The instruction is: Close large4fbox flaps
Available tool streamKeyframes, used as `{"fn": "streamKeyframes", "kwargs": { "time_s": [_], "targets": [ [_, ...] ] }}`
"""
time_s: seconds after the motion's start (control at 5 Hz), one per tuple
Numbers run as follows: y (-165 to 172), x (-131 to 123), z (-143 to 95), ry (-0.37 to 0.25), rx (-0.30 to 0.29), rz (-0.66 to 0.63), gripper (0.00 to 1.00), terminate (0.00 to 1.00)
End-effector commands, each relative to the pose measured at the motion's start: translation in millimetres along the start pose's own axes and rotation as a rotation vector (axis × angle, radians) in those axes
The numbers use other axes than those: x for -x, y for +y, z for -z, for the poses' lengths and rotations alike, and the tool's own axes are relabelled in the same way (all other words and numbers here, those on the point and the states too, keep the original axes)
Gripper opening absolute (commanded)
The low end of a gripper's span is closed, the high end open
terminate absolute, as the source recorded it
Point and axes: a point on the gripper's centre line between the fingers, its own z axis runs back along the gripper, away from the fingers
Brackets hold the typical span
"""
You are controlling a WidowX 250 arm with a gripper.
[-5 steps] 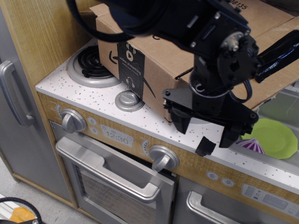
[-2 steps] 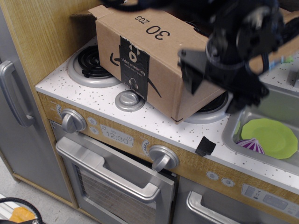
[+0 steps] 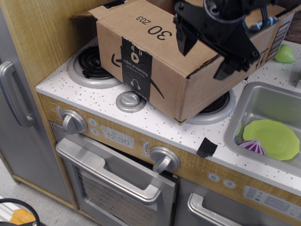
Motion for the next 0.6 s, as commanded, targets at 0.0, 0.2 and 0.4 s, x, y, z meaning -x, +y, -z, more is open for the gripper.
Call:
{"fn": "streamKeyframes", "kwargs": {
  "time_s": [0.0,0.2,0.4],
  "targets": [
    [31,-31,-15,-0.048,-0.075,0.085,1.00,0.00],
    [46,-35,-11,-0.070,-0.126,0.157,1.00,0.00],
    [57,-38,-2,-0.092,-0.148,0.202,1.00,0.00]
  ]
}}
